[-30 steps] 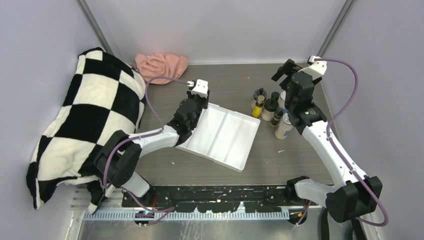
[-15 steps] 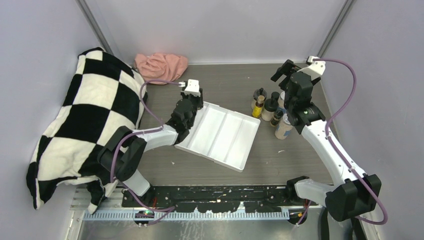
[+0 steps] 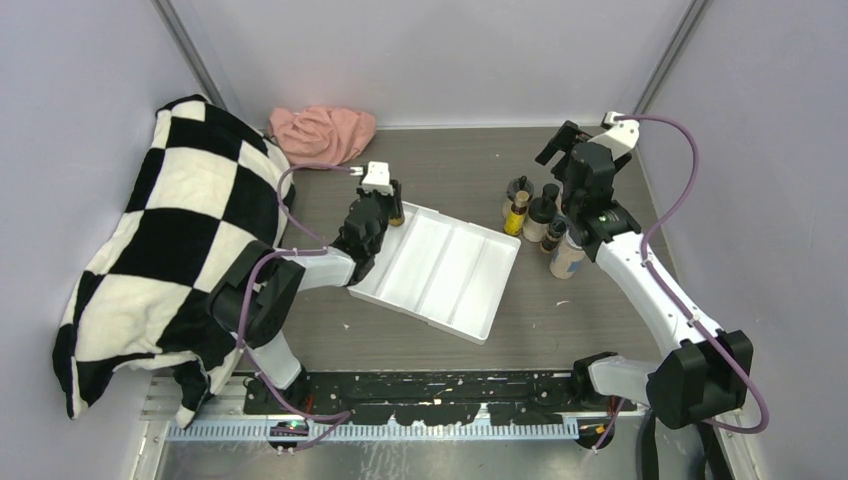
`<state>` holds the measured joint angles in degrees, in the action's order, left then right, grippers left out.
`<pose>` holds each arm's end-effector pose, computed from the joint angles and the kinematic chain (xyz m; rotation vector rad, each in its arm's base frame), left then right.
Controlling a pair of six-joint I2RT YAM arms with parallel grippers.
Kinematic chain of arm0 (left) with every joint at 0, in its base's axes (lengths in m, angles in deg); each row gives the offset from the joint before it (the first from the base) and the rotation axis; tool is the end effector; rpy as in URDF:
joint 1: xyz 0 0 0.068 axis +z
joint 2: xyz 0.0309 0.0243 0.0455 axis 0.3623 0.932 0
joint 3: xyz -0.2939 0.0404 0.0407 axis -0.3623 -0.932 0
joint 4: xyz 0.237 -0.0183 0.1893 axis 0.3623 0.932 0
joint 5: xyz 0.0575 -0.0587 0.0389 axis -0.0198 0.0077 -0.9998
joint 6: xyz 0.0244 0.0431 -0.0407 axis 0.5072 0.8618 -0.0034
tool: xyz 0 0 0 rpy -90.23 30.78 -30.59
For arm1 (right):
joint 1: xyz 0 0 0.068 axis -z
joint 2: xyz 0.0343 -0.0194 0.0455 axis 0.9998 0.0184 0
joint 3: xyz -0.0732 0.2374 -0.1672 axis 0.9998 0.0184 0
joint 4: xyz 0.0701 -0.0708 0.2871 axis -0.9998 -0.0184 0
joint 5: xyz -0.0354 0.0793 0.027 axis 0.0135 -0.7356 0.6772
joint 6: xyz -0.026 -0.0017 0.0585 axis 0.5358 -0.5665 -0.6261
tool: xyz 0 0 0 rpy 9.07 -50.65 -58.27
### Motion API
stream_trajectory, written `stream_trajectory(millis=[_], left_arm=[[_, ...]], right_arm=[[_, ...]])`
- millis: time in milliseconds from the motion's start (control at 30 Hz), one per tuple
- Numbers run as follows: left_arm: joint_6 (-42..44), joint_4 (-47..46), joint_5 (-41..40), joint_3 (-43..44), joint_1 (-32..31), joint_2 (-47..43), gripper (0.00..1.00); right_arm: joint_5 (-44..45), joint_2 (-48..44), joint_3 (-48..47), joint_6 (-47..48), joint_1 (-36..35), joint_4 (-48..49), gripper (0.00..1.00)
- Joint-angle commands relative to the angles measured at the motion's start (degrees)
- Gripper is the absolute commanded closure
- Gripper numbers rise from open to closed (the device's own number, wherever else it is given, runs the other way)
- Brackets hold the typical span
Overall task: Organize the condiment bottles
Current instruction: Place the bottle in the storage box.
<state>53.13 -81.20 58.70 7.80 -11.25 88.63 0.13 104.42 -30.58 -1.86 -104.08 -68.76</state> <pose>0.3448 -0.1976 0.2067 0.0478 1.5887 -0.2371 0.3232 0.0603 0.3769 0.5307 1.6345 0.0238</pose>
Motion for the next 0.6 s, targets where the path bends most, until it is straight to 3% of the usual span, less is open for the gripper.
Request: stream_trajectory(millis=[0, 567], left_arm=[[-1.7, -9.8, 1.2, 0.1, 0.4, 0.7, 1.0], [-0.1, -19.7, 0.9, -4.6, 0.6, 4.3, 1.0]], right_arm=[[0.1, 0.8, -0.3, -0.6, 0.3, 3.7, 0.08], [-0.1, 1.3, 0.1, -0.4, 0.2, 3.9, 0.07]])
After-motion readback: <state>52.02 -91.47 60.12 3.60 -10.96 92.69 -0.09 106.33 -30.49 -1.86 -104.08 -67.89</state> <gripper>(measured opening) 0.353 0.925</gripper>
